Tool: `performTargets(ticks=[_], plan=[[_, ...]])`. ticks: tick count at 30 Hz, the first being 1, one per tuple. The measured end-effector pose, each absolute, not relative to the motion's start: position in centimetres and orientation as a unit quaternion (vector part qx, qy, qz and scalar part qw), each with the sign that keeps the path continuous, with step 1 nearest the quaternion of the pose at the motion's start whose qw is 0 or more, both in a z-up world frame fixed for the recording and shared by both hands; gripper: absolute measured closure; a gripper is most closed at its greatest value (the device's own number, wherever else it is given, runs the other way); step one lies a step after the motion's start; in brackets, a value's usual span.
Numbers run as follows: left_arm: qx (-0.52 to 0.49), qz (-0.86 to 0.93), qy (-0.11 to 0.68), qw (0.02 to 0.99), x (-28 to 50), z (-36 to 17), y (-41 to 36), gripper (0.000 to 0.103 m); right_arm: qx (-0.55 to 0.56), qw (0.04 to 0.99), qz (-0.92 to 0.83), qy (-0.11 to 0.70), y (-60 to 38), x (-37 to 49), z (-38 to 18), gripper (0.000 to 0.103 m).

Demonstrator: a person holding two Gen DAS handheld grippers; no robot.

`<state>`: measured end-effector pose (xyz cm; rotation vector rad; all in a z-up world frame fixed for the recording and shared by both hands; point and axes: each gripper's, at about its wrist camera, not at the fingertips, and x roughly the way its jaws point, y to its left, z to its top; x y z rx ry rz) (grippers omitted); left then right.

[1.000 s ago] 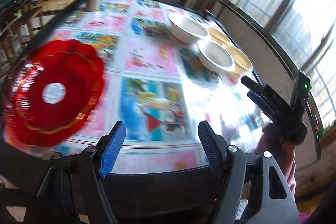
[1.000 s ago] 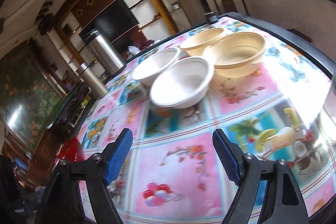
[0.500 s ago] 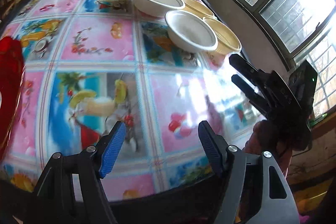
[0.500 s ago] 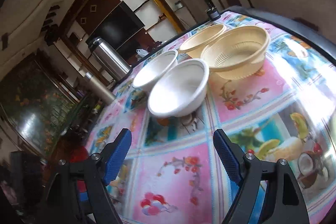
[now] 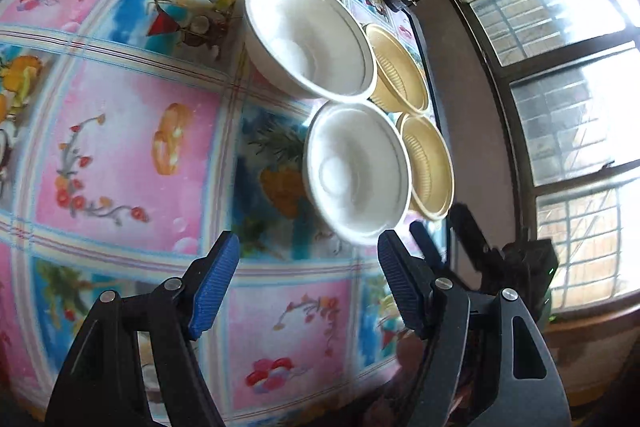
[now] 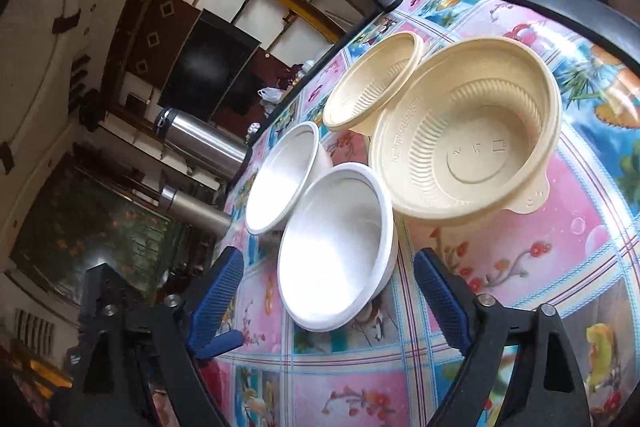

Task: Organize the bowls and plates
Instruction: 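Move both grippers to the rim of a white foam bowl, then close the left gripper on the white bowl rim while the right gripper clamps it too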

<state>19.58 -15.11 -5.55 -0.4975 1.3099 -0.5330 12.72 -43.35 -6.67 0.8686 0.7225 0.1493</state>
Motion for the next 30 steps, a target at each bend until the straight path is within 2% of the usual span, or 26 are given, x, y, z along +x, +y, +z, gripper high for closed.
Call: performTargets(ticks=[2,10,13,15,16,18,20,23,25,28,30], plan=[[-0.232,-0.242,0.593,0.732,20.5,-5.6,-15.8,0.032,0.424,0.832,0.082,0.349,-43.3,12.9,-7.1,0.005],[-0.249,-0.239,0.582,0.737,23.0,-7.2,-17.9,0.032,0.468,0.801,0.088,0.361,-44.4,13.8,-9.2,0.009],[-0.254,-0.236,0.574,0.742,23.4,-7.5,-18.2,0.032,0.464,0.802,0.076,0.368,-44.3,14.3,-9.4,0.024],[-0.251,-0.234,0.571,0.746,23.5,-7.7,-18.6,0.032,0.455,0.806,0.066,0.374,-44.0,14.6,-9.5,0.039],[-0.249,-0.233,0.569,0.748,23.6,-7.7,-18.7,0.032,0.453,0.804,0.063,0.38,-43.8,14.8,-9.7,0.042],[-0.244,-0.233,0.564,0.754,23.7,-7.7,-19.0,0.032,0.457,0.798,0.062,0.388,-43.9,15.1,-10.2,0.054],[-0.238,-0.223,0.551,0.768,23.6,-7.4,-19.0,0.032,0.464,0.795,0.052,0.388,-44.2,15.1,-10.5,0.057],[-0.223,-0.213,0.543,0.781,23.6,-7.3,-19.1,0.045,0.477,0.794,0.044,0.373,-44.8,14.8,-10.5,0.057],[-0.223,-0.212,0.547,0.778,23.8,-7.7,-19.2,0.058,0.479,0.794,0.043,0.373,-44.8,14.9,-10.6,0.058],[-0.211,-0.203,0.554,0.78,23.7,-8.3,-19.4,0.077,0.476,0.792,0.04,0.38,-44.6,15.1,-10.9,0.072],[-0.218,-0.2,0.556,0.777,23.6,-8.8,-19.3,0.084,0.476,0.791,0.033,0.383,-44.8,15.3,-11.3,0.085]])
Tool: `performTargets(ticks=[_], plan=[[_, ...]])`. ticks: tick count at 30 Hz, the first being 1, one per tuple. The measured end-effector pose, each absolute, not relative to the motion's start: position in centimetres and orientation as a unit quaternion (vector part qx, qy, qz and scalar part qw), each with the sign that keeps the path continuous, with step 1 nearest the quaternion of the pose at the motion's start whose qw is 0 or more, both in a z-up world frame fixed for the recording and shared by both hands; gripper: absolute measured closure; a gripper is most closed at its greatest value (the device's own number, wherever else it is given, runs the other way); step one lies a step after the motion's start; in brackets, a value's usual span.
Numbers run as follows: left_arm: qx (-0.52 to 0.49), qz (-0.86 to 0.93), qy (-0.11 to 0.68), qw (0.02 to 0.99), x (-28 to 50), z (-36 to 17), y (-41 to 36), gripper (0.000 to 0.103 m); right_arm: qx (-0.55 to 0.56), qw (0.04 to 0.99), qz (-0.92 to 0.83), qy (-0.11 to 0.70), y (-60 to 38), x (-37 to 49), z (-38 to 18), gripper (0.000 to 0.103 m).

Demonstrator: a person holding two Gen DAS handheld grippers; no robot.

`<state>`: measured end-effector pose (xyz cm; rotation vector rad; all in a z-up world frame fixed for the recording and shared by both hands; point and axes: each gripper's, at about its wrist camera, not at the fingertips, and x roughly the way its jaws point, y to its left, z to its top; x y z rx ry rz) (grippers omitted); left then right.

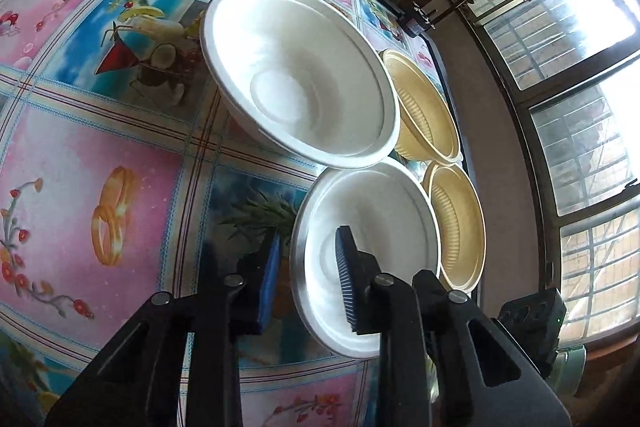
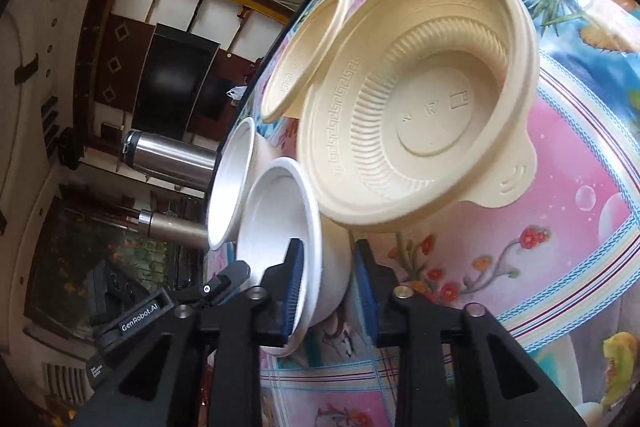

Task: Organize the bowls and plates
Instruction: 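Close the left gripper on the white bowl rim while the right gripper clamps it too, then lower the white bowl into the stacked red plates and open both grippers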

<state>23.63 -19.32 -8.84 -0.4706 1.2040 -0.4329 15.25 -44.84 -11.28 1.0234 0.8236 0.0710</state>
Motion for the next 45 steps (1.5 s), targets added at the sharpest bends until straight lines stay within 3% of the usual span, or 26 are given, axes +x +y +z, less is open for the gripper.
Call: performTargets(ticks=[1,7,24,36,45], plan=[[-0.221,-0.199,0.556,0.776,23.5,-9.0,-19.1,0.09,0.477,0.791,0.031,0.382,-44.9,15.2,-11.4,0.086],[-0.231,-0.204,0.547,0.779,22.1,-9.1,-18.3,0.096,0.47,0.795,0.037,0.381,-44.7,14.8,-11.3,0.092],[-0.27,-0.173,0.533,0.783,15.0,-8.9,-10.7,0.096,0.436,0.795,0.112,0.407,-38.3,12.8,-11.4,0.093],[-0.197,-0.159,0.511,0.822,9.4,-8.6,-7.7,0.096,0.379,0.84,0.119,0.369,-32.6,6.1,-9.2,0.093],[-0.179,-0.16,0.435,0.868,4.6,-3.2,-1.9,0.095,0.349,0.86,0.165,0.333,-26.4,3.2,-3.7,0.089]])
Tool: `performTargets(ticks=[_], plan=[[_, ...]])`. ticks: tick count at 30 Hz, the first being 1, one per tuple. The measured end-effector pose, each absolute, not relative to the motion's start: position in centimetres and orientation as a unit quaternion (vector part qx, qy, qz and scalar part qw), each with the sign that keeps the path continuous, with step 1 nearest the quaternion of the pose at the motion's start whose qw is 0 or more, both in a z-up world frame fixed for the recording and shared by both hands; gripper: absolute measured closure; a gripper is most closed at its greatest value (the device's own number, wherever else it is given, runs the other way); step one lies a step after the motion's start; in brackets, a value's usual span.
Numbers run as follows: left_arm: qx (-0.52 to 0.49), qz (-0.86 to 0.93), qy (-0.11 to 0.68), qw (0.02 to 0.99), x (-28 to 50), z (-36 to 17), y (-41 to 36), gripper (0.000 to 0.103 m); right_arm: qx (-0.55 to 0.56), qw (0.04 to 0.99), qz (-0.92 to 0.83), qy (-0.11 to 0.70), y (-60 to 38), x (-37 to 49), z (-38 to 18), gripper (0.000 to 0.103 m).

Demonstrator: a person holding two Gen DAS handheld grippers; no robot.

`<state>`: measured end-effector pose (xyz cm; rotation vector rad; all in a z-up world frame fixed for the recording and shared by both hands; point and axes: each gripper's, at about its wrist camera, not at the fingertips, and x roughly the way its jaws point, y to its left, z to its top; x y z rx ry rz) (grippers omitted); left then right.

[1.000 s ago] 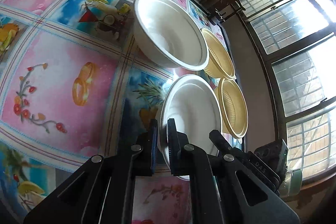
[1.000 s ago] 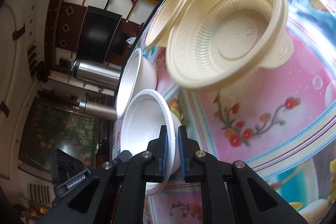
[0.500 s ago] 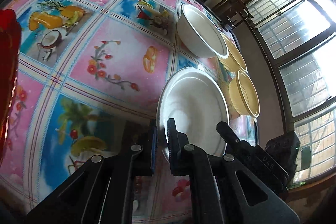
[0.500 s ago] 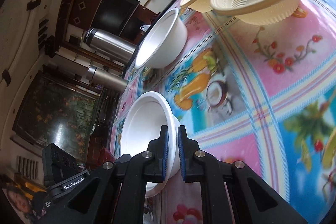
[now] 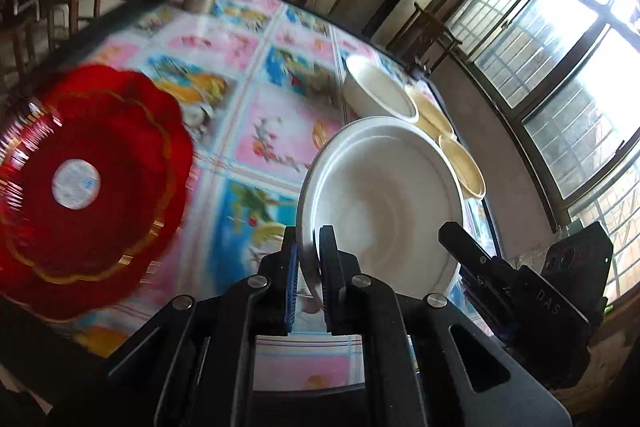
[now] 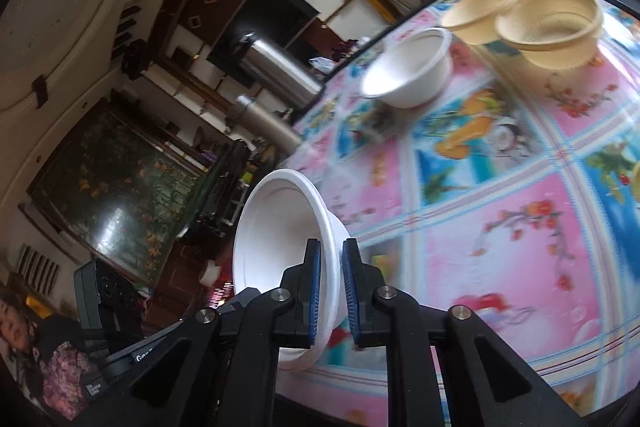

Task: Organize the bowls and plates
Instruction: 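Lower the white bowl into the stacked red plates and open both grippers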

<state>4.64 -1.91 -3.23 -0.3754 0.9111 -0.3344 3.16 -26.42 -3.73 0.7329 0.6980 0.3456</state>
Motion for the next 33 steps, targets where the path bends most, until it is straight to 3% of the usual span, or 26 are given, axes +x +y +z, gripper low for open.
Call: performTargets(ticks=[6,13,20,26,28,30,33], plan=[[-0.179,-0.103,0.401,0.892,3.2,-1.7,4.4,0.095,0.314,0.861,0.208,0.34,-18.5,5.7,-1.5,0.089],[-0.213,-0.036,0.413,0.885,4.0,-4.1,11.5,0.095,0.263,0.855,0.225,0.386,-9.9,8.8,-3.6,0.089],[-0.213,-0.013,0.424,0.88,5.0,-6.3,13.3,0.093,0.235,0.857,0.214,0.406,-6.5,10.1,-6.0,0.089],[-0.177,-0.001,0.422,0.889,5.2,-7.0,13.1,0.084,0.21,0.869,0.203,0.399,-5.7,10.1,-7.7,0.09],[-0.16,0.013,0.42,0.893,5.1,-6.9,13.0,0.066,0.203,0.877,0.204,0.386,-5.8,10.1,-7.5,0.085],[-0.159,0.022,0.412,0.897,4.7,-6.8,13.5,0.057,0.206,0.881,0.207,0.373,-6.3,9.9,-7.2,0.066],[-0.171,0.031,0.403,0.899,4.3,-6.5,14.7,0.055,0.229,0.88,0.214,0.357,-7.8,9.7,-6.7,0.056]])
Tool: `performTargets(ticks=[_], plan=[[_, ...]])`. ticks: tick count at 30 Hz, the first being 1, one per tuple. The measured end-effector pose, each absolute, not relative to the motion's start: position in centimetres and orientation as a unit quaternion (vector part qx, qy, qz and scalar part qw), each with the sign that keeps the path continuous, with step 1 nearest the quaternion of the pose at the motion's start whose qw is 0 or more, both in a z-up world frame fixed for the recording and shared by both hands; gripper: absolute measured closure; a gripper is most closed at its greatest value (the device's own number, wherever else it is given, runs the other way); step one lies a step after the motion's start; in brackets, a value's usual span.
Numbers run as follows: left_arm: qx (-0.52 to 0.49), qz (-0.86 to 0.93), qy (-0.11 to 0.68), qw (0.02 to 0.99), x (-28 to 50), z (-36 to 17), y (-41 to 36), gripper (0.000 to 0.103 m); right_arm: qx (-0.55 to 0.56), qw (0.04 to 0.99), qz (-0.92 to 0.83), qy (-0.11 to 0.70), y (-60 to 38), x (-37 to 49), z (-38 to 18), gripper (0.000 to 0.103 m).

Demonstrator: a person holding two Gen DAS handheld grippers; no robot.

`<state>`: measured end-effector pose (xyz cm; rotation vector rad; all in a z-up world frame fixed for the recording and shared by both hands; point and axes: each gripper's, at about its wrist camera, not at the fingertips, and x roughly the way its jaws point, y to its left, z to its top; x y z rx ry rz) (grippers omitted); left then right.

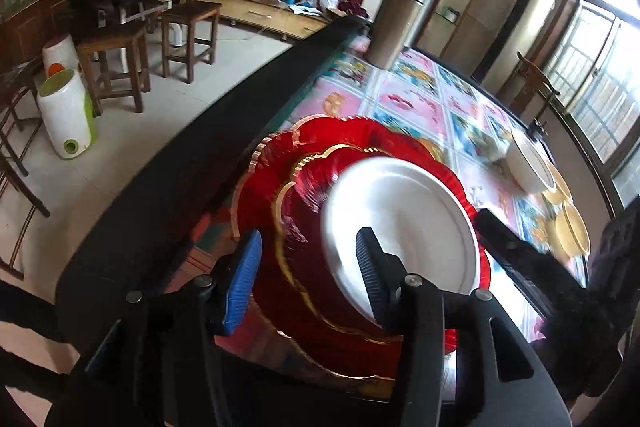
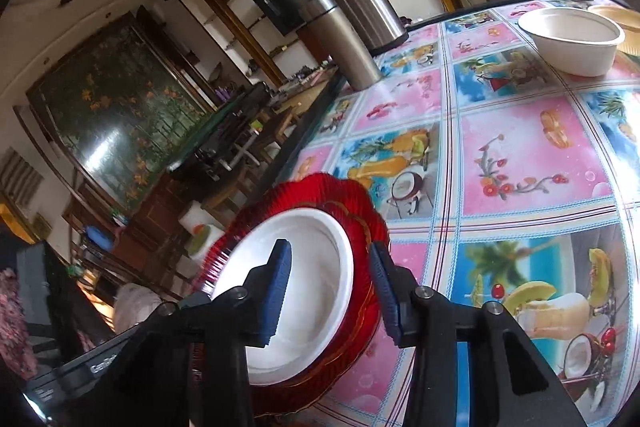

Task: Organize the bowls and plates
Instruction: 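Lower the white bowl into the stacked red plates and open both grippers, then move both grippers to the rim of the second white foam bowl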

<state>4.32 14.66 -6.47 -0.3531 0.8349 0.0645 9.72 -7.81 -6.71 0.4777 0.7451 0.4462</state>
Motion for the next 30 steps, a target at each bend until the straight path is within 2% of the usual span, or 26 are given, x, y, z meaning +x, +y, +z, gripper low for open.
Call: performTargets(ticks=[8,10,13,15,18,23,30], plan=[[-0.185,0.01,0.381,0.906,2.7,-4.9,14.4,0.054,0.289,0.891,0.17,0.305,-15.8,8.7,-5.4,0.034],[-0.182,-0.014,0.373,0.91,2.4,-4.3,12.9,0.045,0.299,0.894,0.144,0.302,-18.4,8.4,-5.5,0.031],[-0.175,-0.067,0.363,0.913,1.9,-3.4,10.2,0.042,0.308,0.899,0.096,0.295,-22.9,7.7,-5.6,0.03],[-0.16,-0.117,0.361,0.911,1.7,-2.8,7.6,0.04,0.303,0.907,0.055,0.288,-25.9,7.0,-5.7,0.023],[-0.123,-0.175,0.359,0.909,1.4,-2.3,3.3,0.031,0.294,0.913,-0.006,0.281,-29.9,6.2,-5.7,0.021],[-0.081,-0.242,0.389,0.885,1.8,-3.6,-3.1,0.031,0.317,0.908,-0.036,0.271,-34.4,4.9,-6.2,0.017],[-0.085,-0.256,0.465,0.843,3.3,-7.9,-8.3,0.031,0.353,0.886,0.006,0.3,-34.9,6.0,-7.6,0.016]])
